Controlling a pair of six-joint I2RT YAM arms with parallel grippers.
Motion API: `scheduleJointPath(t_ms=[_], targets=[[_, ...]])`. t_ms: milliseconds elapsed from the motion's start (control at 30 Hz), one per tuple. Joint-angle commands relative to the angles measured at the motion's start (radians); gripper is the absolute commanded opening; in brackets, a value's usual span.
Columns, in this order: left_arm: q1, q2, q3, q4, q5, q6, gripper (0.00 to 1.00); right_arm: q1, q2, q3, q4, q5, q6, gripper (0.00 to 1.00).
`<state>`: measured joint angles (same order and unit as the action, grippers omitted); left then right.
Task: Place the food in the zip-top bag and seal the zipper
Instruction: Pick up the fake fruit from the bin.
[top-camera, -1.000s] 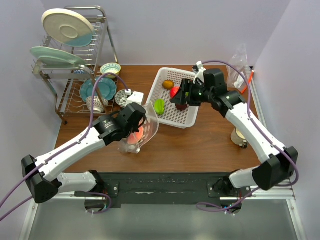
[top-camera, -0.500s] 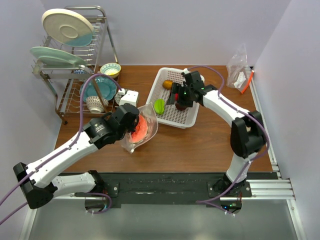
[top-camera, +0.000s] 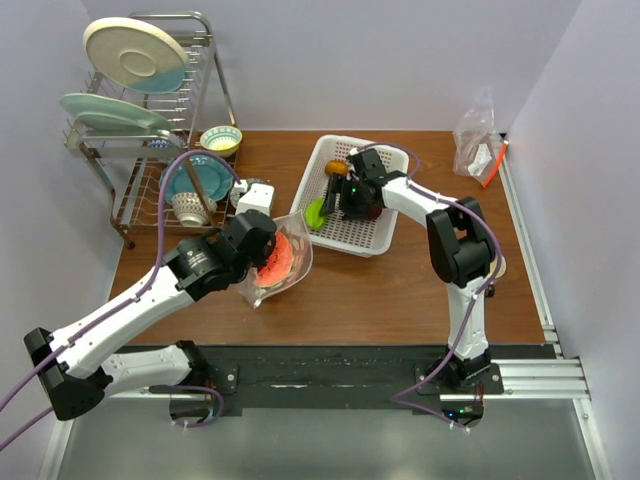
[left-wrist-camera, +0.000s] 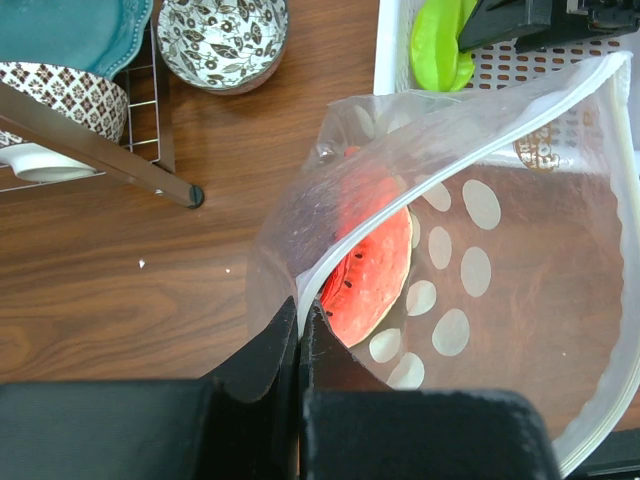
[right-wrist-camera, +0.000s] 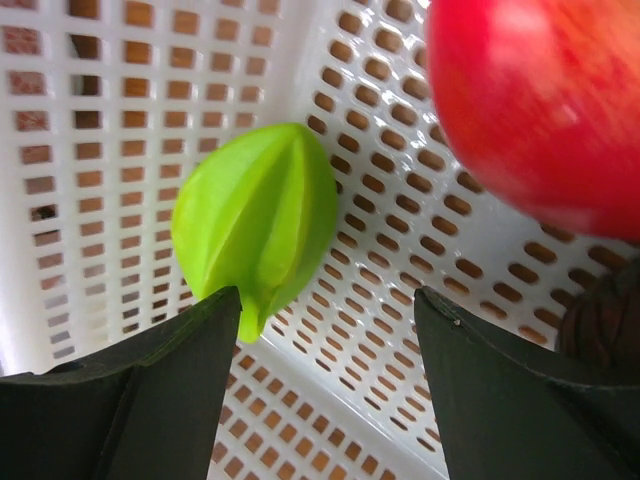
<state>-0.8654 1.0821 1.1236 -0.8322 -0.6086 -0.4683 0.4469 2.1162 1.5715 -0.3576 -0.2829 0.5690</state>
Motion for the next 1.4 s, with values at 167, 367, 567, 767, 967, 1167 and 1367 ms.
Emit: scheduleJointPath(t_ms=[167,367,567,767,967,1167,1367], targets=[[-0.001,-0.03,-0.005,0.021,-0.054,0.025,0.0,0.044,-0.01,0.07,0.055,0.014,0.012,0.73],[0.0,-0.033,-0.008,0.022,-0.053,0.025,0.0,0.041,-0.097,0.033,0.072,0.117,0.011,0.73],[-0.003,-0.034,-0.012,0.028,-0.048,0.023,0.0,0.047,-0.122,0.022,0.097,0.103,0.054,0.74],[-0.003,-0.034,-0.012,0.03,-0.048,0.026,0.0,0.07,-0.065,0.045,0.102,0.094,0.097,0.75],[-0.001,-0.042,-0.015,0.024,-0.054,0.026,0.0,0.087,0.013,0.055,0.112,0.128,0.157,0.73],[0.0,-0.045,-0.015,0.018,-0.057,0.026,0.0,0.088,0.053,0.056,0.14,0.079,0.177,0.42],[-0.003,-0.044,-0.004,0.016,-0.053,0.026,0.0,0.088,-0.054,0.022,0.129,0.108,0.143,0.31]])
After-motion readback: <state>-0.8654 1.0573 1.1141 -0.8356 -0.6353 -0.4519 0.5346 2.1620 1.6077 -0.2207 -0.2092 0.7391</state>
